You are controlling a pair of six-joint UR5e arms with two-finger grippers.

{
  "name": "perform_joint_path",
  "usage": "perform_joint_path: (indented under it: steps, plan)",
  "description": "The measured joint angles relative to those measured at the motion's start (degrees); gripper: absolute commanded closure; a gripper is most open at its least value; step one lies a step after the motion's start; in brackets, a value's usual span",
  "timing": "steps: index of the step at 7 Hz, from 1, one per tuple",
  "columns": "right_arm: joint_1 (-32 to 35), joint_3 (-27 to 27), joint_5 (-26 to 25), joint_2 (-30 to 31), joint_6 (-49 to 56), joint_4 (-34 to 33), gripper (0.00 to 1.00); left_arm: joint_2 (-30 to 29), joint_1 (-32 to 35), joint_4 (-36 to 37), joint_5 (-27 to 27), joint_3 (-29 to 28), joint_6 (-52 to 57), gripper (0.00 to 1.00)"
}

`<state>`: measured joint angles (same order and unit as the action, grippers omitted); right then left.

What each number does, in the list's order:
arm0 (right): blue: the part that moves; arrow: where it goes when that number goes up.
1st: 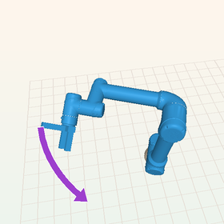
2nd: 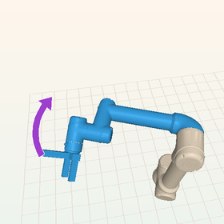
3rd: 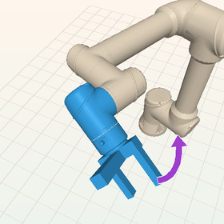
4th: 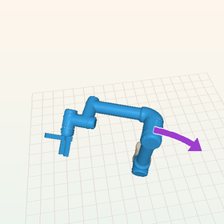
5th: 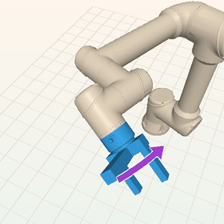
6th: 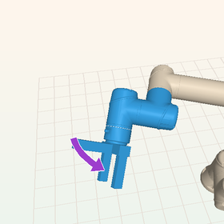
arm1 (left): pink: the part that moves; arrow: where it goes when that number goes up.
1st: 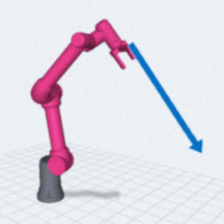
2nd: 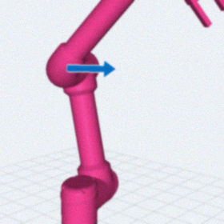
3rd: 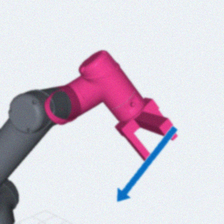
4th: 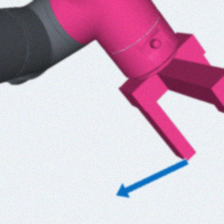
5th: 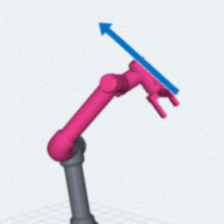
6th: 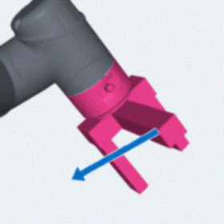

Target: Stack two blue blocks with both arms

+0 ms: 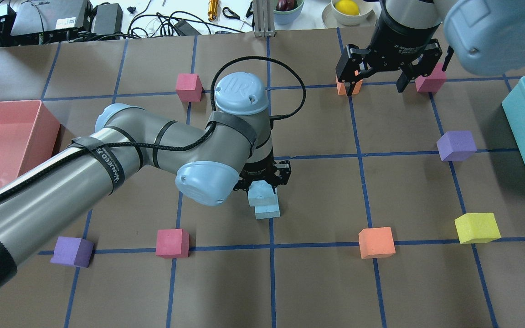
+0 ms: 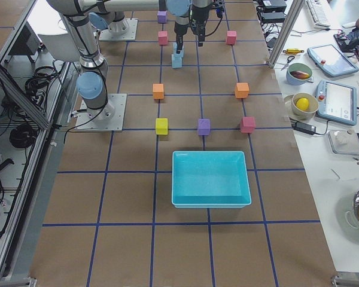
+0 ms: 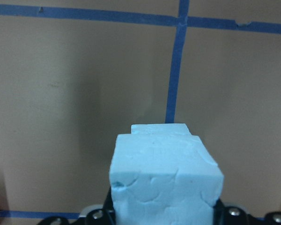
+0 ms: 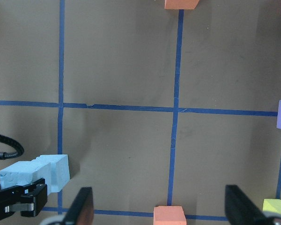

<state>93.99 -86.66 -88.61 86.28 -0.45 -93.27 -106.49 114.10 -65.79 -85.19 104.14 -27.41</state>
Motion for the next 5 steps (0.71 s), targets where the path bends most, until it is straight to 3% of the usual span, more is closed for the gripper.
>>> perform_joint_path:
  steps: [1, 2, 5]
  plan:
    - [0.1, 0.0, -0.2, 0.0, 1.1, 0.0, 0.00, -0.4, 0.3, 0.1, -0.1, 0.1, 0.0, 0.34]
    - [0.1, -0.1, -0.2, 0.1, 1.7, 0.0, 0.00, -0.8, 0.6, 0.6, -0.3, 0.2, -0.1, 0.03]
    - [0.3, -0.1, 0.0, 0.2, 2.0, 0.0, 0.00, -1.9, 0.8, 5.9, -0.2, 1.4, -0.8, 0.00]
